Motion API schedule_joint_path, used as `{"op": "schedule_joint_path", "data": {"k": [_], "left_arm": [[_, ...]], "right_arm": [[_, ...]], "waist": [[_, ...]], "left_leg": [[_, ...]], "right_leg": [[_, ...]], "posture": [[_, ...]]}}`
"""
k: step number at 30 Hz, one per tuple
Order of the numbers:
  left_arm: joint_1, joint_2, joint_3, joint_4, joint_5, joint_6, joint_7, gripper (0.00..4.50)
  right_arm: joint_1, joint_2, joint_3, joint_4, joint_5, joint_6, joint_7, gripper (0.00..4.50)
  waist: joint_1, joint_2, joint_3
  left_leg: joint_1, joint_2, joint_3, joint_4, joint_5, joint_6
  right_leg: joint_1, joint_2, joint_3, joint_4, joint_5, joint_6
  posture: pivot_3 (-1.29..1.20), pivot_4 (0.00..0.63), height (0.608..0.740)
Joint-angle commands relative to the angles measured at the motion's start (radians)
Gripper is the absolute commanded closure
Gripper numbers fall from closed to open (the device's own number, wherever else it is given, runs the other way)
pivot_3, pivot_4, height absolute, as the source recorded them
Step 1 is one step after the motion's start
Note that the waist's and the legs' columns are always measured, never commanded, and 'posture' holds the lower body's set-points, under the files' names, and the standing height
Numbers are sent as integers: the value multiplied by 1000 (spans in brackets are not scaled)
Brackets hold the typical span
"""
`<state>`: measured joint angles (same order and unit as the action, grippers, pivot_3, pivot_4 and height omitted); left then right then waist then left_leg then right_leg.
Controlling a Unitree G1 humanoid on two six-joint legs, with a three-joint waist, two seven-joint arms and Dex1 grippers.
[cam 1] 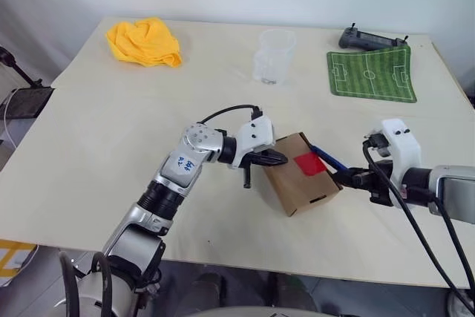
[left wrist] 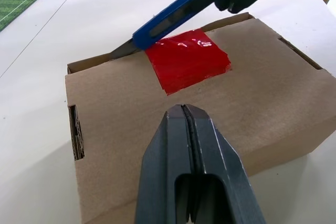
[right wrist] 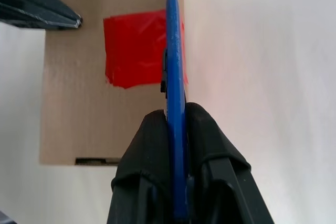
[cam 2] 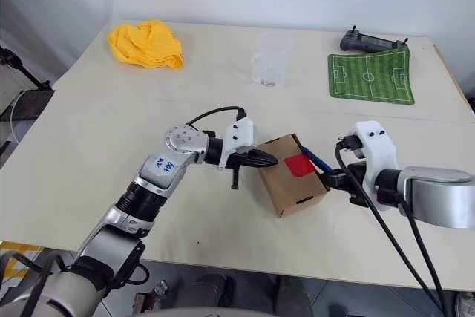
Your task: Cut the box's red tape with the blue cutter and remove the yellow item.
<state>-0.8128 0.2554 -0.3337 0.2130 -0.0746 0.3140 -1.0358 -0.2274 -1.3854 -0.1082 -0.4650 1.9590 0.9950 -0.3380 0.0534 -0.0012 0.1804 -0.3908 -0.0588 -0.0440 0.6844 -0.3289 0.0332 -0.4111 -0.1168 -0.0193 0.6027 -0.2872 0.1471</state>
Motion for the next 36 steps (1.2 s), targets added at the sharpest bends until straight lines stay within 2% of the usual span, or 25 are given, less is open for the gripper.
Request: {"op": "schedule_joint_path", "data": {"k": [1,18,27,36], "left_arm": [[1,-10,-20,6,7,-6,2,4500],[-14,-43,-70,34,42,9,16,4500],[1,-51,-83,21,47,26,35,4500],[15,-64,-86,10,44,36,57,4500]], "right_arm": [[-5,-47,-31,-2,13,21,31,4320],[-103,-127,60,85,13,121,152,4320],[-142,-114,107,171,13,191,210,4320],[-165,-226,170,205,13,269,348,4320]], "waist": [[0,0,0],[1,0,0],[2,0,0],[5,2,-1]], "left_leg": [[0,0,0,0,0,0],[0,0,-1,0,0,0],[0,0,-1,0,0,0],[0,0,-1,0,0,0]], "right_leg": [[0,0,0,0,0,0],[0,0,1,0,0,0],[0,-1,1,0,0,0],[1,-1,1,-1,0,0]], "posture": [[0,150,740],[0,150,740],[0,150,740],[0,150,740]]}}
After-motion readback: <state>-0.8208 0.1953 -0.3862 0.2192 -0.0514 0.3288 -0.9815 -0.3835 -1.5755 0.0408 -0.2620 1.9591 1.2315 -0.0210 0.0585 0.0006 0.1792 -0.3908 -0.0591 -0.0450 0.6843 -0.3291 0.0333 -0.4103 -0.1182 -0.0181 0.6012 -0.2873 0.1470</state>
